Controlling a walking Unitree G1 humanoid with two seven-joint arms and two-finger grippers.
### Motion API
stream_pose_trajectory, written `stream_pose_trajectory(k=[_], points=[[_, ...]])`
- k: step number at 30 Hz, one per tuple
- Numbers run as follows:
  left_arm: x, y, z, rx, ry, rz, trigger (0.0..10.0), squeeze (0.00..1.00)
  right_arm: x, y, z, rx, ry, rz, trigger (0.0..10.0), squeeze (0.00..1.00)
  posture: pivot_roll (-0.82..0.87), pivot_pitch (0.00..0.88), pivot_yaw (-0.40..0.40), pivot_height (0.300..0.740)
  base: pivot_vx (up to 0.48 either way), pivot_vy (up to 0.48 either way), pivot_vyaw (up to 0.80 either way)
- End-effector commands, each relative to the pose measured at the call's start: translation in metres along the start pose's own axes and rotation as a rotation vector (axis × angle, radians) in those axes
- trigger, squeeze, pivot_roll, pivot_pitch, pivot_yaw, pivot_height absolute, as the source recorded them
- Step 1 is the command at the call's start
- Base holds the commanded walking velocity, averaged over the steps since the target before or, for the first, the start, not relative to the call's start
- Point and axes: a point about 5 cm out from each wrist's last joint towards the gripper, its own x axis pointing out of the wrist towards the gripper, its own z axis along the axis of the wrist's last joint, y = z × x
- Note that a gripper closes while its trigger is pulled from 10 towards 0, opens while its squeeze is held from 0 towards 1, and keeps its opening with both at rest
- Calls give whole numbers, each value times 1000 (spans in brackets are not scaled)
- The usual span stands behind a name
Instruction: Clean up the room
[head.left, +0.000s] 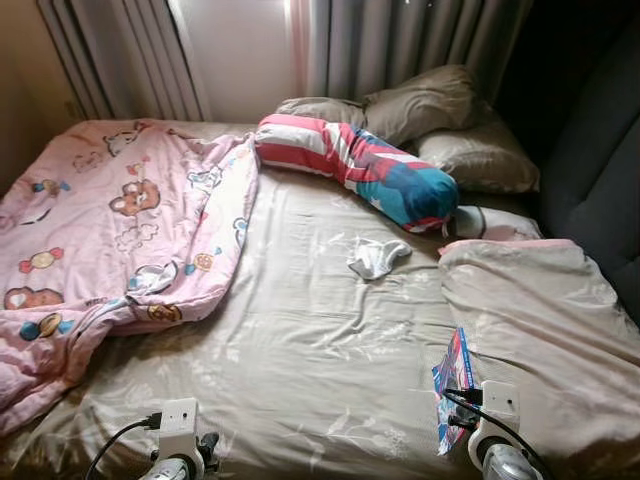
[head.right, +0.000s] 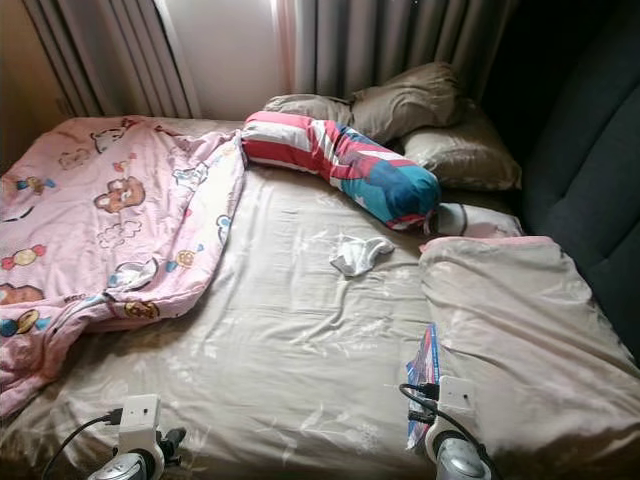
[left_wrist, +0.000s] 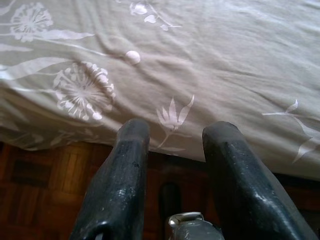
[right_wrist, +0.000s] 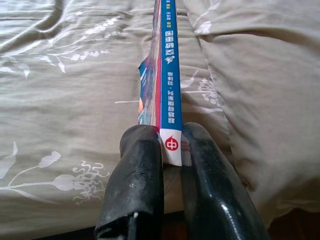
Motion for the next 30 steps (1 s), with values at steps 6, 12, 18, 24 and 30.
stream_pose_trajectory(k=[6, 12, 18, 24, 30], points=[[-1, 0, -3, 15, 13, -8, 10000, 0, 2, -1, 9, -3, -42, -4, 10000, 0, 6, 0, -11, 740, 0, 0, -346], [-1, 0, -5, 17, 16, -9, 10000, 0, 2, -1, 9, -13, -45, -5, 10000, 0, 7, 0, -10, 740, 0, 0, -175], [-1, 0, -6, 19, 18, -14, 10000, 0, 1, -1, 10, -13, -55, 2, 10000, 0, 6, 0, -8, 740, 0, 0, 0], [-2, 1, -7, 22, 25, -18, 10000, 0, 1, 0, 7, 5, -45, 6, 10000, 0, 6, 0, -6, 740, 259, 0, -267], [-2, 0, -8, 31, 28, -24, 10000, 0, 1, 0, 7, -13, -48, 4, 10000, 0, 4, 0, -2, 740, 172, 0, -267]])
